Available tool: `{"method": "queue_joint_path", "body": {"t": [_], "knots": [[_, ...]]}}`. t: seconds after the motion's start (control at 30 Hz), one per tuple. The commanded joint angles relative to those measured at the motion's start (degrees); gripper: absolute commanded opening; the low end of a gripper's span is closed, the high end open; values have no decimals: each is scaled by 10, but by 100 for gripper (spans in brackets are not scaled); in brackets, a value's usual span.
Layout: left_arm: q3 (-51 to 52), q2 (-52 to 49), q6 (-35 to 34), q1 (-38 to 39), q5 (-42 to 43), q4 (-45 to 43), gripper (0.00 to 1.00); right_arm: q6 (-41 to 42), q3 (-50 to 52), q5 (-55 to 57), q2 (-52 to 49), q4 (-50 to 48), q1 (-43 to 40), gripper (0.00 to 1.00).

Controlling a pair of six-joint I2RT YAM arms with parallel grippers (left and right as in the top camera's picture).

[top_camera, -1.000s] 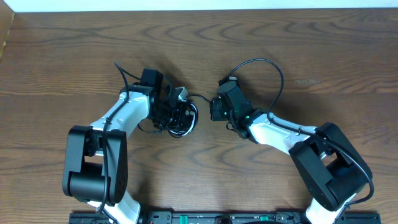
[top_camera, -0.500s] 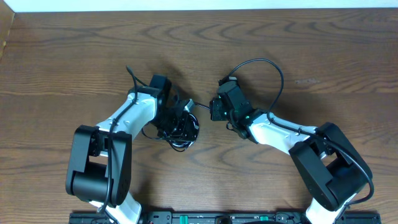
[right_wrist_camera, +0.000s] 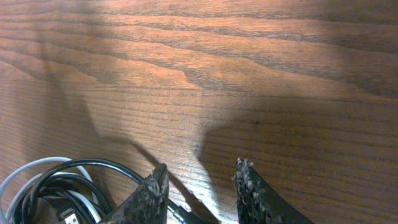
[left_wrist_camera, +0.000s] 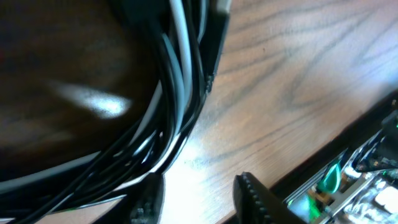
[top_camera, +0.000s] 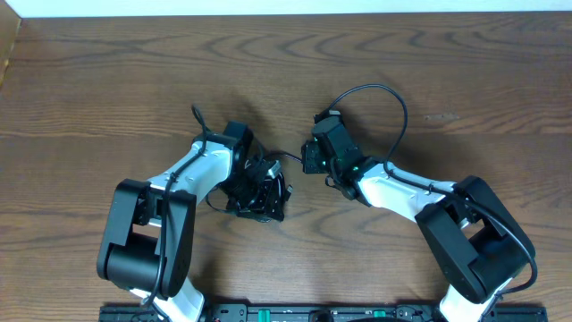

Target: Untangle cables

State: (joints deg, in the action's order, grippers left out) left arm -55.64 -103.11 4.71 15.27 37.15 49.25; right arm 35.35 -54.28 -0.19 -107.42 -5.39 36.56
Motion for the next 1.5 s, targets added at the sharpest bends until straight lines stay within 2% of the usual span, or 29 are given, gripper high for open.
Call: {"method": "queue_joint_path", "body": {"t": [0.0,0.3,0.33,0.4,0.47,0.8,0.97,1.1,1.47], "knots": [[0,-7,-17,-5,-3,3,43,-3,-8,7,-3,0,3,31],[-69,7,-20,-22,-3,-1,42,-3,-8,7,-3,0,3,31],[-68,7,-20,-22,-3,-10,41,-3,-8,7,-3,0,3,31],[-65,4,-36,-22,-16,-34,31,-3,-8,7,-3,0,3,31],[-59,4,-76,-22,-43,-50,30,-3,-8,7,-3,0,3,31],[-41,4,-160,-21,-94,-80,31,-3,-8,7,-3,0,3,31],[-38,4,-160,-2,-99,-80,31,-3,-8,7,-3,0,3,31],[-38,4,-193,14,-146,-80,31,-3,-8,7,-3,0,3,31],[-35,3,-203,31,-158,-82,30,-3,-8,7,-3,0,3,31]]}}
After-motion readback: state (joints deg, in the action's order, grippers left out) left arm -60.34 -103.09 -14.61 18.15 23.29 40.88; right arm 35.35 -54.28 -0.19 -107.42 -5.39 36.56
